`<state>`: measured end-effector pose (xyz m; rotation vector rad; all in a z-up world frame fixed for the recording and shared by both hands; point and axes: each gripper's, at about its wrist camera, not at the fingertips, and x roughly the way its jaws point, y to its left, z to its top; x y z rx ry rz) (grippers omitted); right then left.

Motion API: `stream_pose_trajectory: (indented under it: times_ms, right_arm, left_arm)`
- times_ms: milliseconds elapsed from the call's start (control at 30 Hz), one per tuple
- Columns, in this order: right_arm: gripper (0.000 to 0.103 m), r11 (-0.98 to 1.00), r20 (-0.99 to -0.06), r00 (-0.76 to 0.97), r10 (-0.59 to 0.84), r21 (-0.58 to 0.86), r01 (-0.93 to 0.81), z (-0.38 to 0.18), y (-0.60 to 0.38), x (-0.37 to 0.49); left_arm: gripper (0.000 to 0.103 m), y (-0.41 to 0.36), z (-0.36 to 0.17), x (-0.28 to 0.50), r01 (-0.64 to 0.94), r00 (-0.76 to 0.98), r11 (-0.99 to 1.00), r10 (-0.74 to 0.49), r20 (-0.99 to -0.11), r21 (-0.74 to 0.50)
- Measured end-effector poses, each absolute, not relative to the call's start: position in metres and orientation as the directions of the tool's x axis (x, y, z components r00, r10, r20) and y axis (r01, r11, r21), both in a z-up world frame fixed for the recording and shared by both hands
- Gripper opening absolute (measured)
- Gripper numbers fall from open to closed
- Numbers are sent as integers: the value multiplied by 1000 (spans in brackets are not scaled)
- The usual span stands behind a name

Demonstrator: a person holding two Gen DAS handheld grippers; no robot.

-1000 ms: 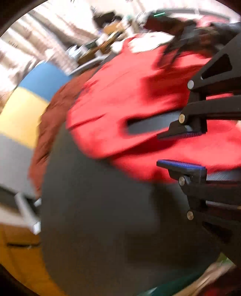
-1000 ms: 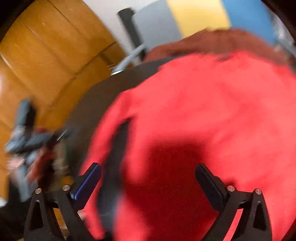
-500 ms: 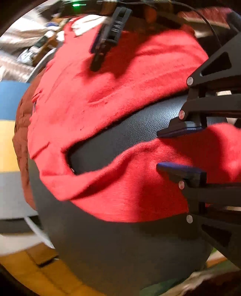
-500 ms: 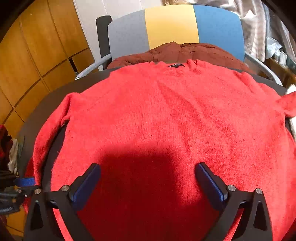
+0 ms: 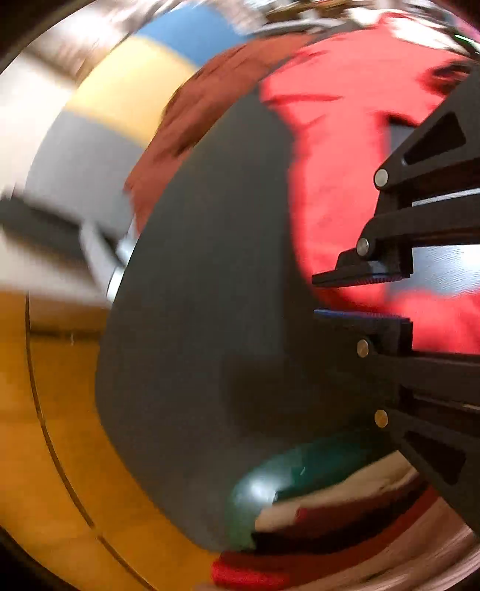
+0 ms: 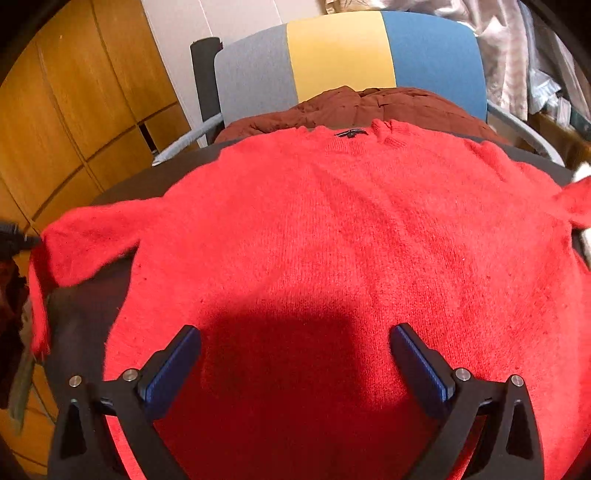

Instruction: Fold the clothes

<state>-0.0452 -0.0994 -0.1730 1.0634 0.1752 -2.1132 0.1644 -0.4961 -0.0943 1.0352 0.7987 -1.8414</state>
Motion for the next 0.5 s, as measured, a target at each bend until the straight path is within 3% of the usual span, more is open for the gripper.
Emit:
stream_pose_trajectory:
  times_ms: [100,200,400,500]
  right_arm:
    - [103,-710,-739,-375,-560,193,678,-173,-99,-45]
    - [103,-711,-742,-380,-552,182,679,-173,-99,-46]
    - [103,-713,-769,-377,-516,141,687,-168,-105,-46]
    - [96,-735,-757,-412,-507,129,666,-152,-81,-56]
  left_arm:
    - [11,-504,-87,156,931,-251,-353,-424,-870,-97]
    - [15,-470,-80,142,864,-360,-487,-414,-836,-130]
    - [15,-338,-122,35,554,-484,-819,-172,-858,-149]
    - [16,-273,-149,-3,435,-451,-889,-79,-889,-142]
